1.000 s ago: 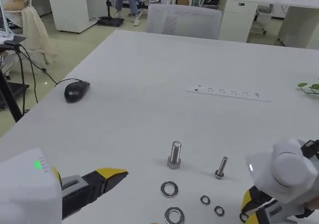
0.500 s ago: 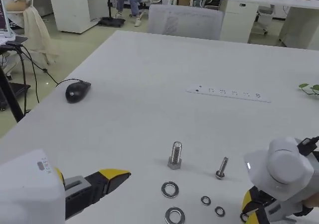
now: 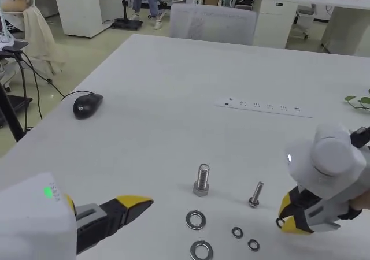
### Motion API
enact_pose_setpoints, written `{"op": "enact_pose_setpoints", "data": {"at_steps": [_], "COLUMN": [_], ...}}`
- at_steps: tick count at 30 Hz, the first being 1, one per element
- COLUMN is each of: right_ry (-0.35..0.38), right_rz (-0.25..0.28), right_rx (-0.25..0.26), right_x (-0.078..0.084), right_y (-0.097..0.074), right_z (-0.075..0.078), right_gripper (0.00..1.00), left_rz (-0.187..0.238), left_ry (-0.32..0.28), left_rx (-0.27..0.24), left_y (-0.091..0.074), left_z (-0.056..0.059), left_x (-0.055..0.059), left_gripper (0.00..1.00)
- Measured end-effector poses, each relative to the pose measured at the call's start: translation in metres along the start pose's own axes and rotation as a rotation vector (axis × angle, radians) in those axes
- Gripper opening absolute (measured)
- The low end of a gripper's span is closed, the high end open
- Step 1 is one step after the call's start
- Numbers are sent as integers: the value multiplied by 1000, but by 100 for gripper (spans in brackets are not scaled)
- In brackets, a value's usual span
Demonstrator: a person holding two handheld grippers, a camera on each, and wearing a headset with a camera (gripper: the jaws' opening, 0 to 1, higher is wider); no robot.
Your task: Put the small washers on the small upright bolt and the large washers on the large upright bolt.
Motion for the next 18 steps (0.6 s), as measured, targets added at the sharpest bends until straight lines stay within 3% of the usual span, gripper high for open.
{"op": "enact_pose_setpoints", "data": {"at_steps": [18], "right_ry": [-29], "right_rz": [8], "right_rx": [74], "right_x": [-28], "right_y": [-25], "right_z": [35], "right_gripper": [12], "left_rz": [1], "left_ry": [-7], "left_rx": [5], "left_y": [0], "left_z": [-2], "left_x": [3], "left_gripper": [59]}}
Point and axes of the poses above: the centre of the closed fingertips' face, and the gripper's own axes: y roughly forward along the fingers, z roughly to its right, x roughly out of its underside, the point moved 2 cm from there along -y, roughly backward along the fingers, and after that the axes turned 1 degree about -z, right-handed, at the moved point
